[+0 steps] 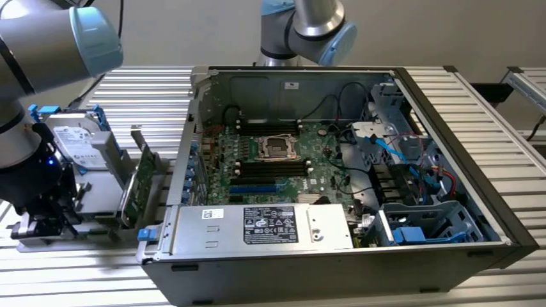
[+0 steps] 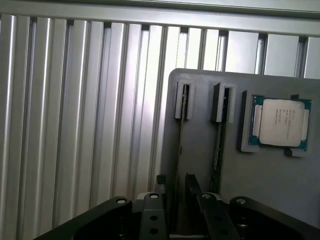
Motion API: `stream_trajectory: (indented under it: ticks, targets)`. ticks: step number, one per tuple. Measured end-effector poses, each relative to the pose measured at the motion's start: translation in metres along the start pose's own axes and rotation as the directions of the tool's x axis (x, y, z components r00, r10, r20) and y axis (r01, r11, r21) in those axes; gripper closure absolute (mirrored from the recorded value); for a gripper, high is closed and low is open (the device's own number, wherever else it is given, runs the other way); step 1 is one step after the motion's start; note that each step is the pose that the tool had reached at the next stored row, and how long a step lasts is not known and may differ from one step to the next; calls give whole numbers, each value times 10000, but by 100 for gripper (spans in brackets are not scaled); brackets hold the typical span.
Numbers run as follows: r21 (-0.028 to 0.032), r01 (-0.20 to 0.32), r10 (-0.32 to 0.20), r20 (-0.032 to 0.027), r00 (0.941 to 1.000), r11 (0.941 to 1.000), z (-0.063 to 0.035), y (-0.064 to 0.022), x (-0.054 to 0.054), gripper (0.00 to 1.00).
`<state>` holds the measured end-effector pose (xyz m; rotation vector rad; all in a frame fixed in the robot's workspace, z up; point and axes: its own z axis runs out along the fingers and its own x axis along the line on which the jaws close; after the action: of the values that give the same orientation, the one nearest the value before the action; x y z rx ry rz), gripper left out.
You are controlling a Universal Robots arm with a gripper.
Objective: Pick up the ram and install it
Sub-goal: 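Pick up the ram and move it above insertion slot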
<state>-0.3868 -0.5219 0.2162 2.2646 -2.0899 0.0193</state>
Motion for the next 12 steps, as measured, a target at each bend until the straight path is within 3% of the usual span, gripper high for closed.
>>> stream_trajectory:
  ticks: [9,12]
  targets:
    - [38,-2,2,-4,10000,10000,165,80,-27,70]
    - [40,-2,2,-5,10000,10000,181,81,-28,70]
